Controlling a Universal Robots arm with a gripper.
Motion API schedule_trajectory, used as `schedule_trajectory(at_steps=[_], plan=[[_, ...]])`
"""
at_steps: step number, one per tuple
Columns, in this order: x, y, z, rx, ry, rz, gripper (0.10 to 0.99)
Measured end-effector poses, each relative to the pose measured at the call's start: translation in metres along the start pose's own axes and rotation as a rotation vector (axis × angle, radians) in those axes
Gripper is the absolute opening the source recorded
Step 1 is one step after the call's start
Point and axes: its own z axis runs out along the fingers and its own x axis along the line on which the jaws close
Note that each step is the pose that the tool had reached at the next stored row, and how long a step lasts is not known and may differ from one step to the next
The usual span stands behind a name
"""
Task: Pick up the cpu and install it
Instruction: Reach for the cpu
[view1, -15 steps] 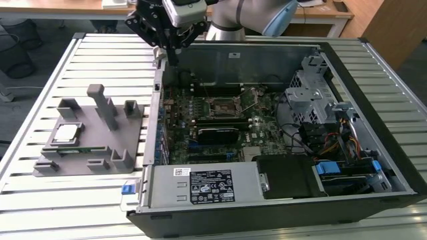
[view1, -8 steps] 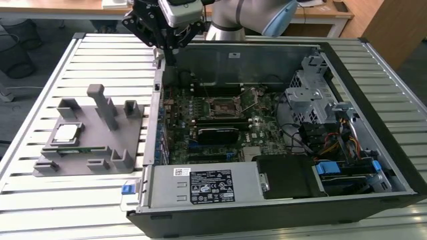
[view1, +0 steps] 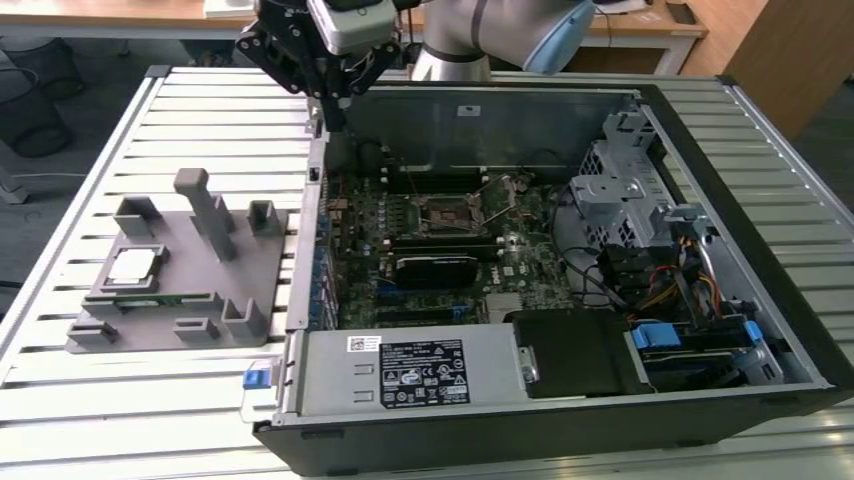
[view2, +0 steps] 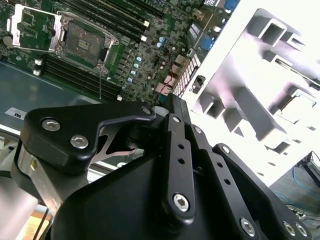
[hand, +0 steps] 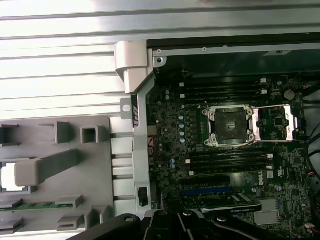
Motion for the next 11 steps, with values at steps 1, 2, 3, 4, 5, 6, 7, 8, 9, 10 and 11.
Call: schedule_trajectory(at_steps=[1, 2, 3, 4, 5, 6, 7, 8, 9, 10, 11], plan=[[0.0009, -0.0001, 0.0, 0.0, 0.0, 0.0, 0.106], [0.002, -0.0002, 0.0, 0.0, 0.0, 0.0, 0.106], [0.003, -0.0002, 0.0, 0.0, 0.0, 0.0, 0.106], [0.004, -0.0003, 0.0, 0.0, 0.0, 0.0, 0.106], [0.0051, -0.0004, 0.0, 0.0, 0.0, 0.0, 0.106], [0.0062, -0.0005, 0.0, 0.0, 0.0, 0.0, 0.106], [0.0072, -0.0006, 0.0, 0.0, 0.0, 0.0, 0.106], [0.0082, -0.0006, 0.0, 0.0, 0.0, 0.0, 0.106], [0.0093, -0.0007, 0.0, 0.0, 0.0, 0.0, 0.106], [0.0103, -0.0008, 0.0, 0.0, 0.0, 0.0, 0.106], [0.0113, -0.0009, 0.0001, 0.0, 0.0, 0.0, 0.106]])
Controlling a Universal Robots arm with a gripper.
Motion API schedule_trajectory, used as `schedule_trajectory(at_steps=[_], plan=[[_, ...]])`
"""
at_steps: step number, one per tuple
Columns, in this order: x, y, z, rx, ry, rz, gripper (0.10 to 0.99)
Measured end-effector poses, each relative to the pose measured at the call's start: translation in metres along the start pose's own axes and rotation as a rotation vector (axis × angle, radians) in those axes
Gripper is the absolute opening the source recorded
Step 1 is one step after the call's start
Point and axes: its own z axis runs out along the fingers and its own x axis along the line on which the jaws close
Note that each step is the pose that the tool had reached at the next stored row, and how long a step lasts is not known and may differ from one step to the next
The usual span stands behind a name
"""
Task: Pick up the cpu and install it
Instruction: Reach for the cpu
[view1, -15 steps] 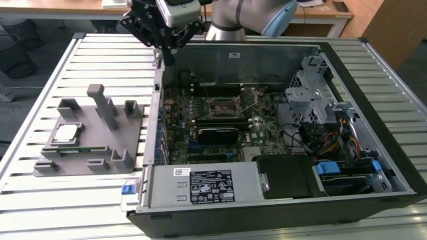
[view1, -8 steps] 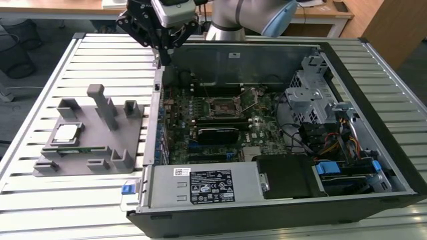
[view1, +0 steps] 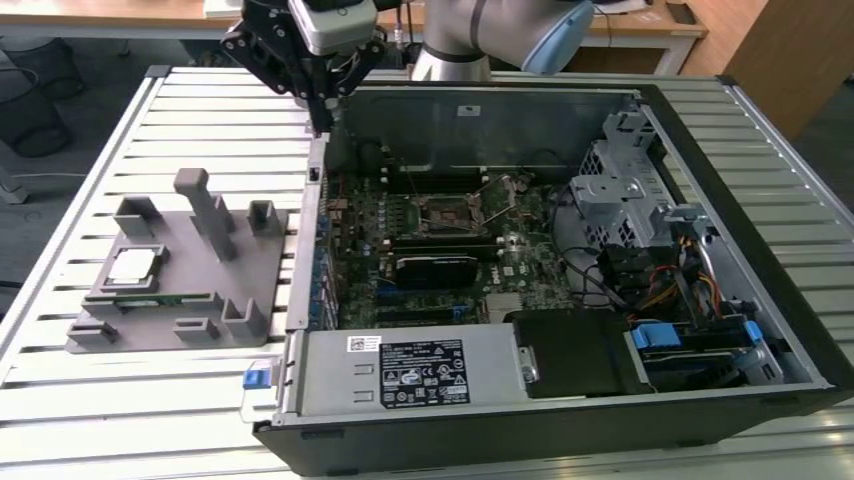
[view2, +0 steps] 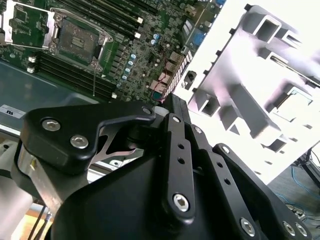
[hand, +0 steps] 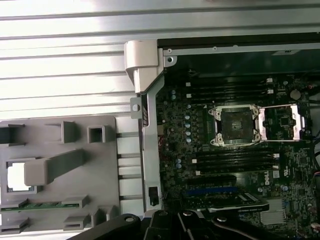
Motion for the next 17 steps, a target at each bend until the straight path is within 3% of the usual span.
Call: schedule_trajectory(at_steps=[17], plan=[[0.029, -0.0022, -0.0001, 0.0, 0.0, 0.0, 0.106]])
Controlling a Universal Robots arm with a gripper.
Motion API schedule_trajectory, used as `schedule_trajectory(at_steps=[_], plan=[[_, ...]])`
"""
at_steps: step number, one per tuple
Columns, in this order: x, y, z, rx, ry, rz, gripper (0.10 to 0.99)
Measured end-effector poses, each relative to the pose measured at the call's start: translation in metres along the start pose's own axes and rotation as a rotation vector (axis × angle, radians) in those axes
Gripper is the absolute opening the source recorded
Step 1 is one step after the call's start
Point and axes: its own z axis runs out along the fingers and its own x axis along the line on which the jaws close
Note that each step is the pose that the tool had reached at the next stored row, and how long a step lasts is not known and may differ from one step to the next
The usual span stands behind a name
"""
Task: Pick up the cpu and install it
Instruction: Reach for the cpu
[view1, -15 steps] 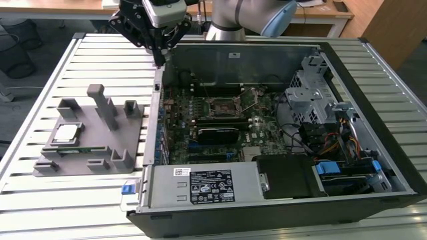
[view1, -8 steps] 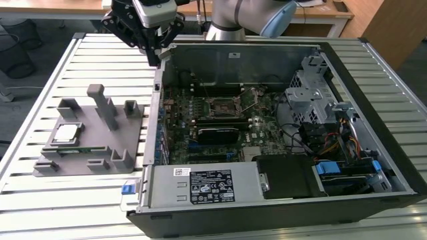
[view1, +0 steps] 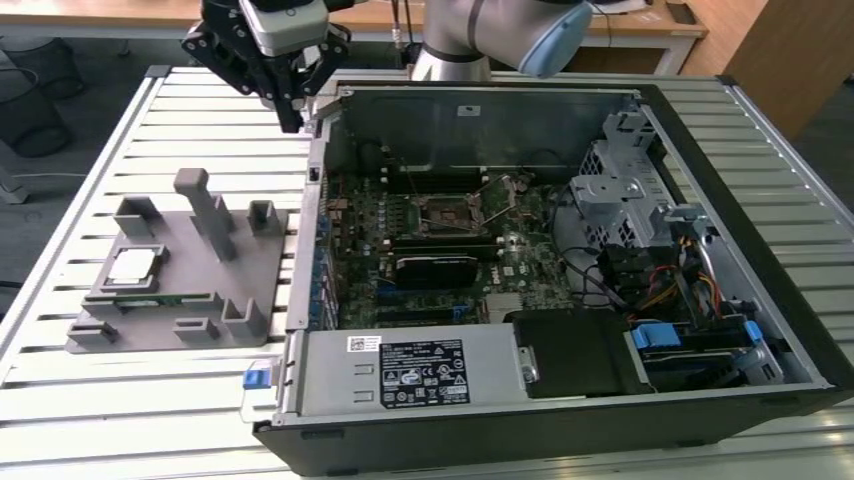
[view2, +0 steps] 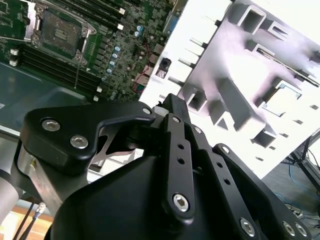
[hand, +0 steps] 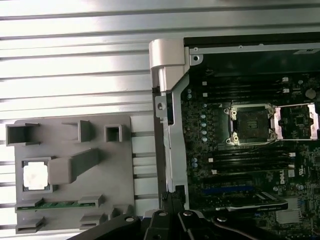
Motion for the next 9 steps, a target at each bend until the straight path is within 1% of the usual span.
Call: schedule_trajectory(at_steps=[5, 7, 9], plan=[[0.0123, -0.0009, -0.0002, 0.0, -0.0001, 0.0, 0.106], [0.0191, -0.0014, -0.0004, 0.0, 0.0, 0.0, 0.106], [0.0275, -0.0021, -0.0006, 0.0, 0.0, 0.0, 0.106]])
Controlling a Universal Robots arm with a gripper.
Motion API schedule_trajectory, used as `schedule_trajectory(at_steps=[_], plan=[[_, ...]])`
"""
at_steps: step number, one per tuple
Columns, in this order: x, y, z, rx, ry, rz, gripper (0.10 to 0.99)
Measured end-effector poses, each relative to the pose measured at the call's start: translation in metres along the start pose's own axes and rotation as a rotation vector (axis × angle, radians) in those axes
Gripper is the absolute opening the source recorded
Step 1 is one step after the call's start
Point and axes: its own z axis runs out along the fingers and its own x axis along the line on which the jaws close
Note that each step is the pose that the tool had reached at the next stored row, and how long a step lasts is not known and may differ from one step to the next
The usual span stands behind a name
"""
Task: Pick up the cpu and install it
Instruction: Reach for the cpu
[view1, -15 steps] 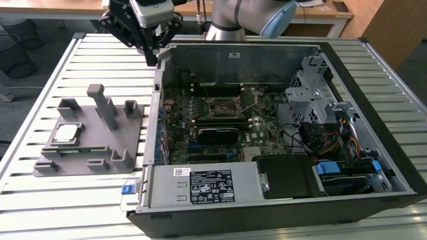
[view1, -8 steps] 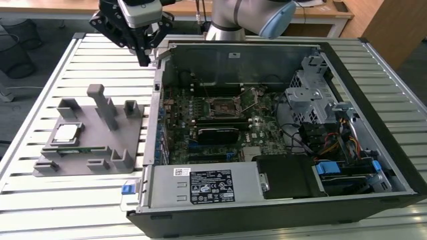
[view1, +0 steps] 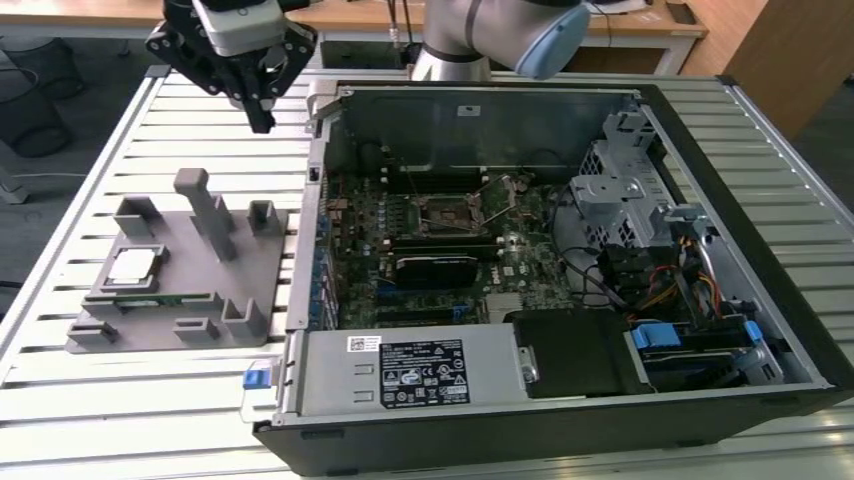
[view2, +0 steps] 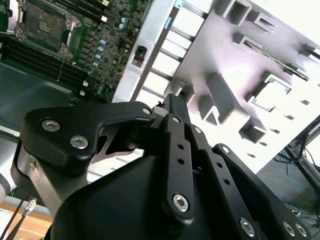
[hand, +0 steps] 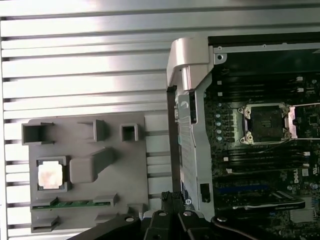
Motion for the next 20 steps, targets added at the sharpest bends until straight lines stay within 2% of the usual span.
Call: schedule_trajectory(at_steps=[13, 20], plan=[[0.0524, -0.0041, -0.0009, 0.0, -0.0001, 0.0, 0.106], [0.0701, -0.0111, -0.0001, 0.0, 0.0008, 0.0, 0.106]])
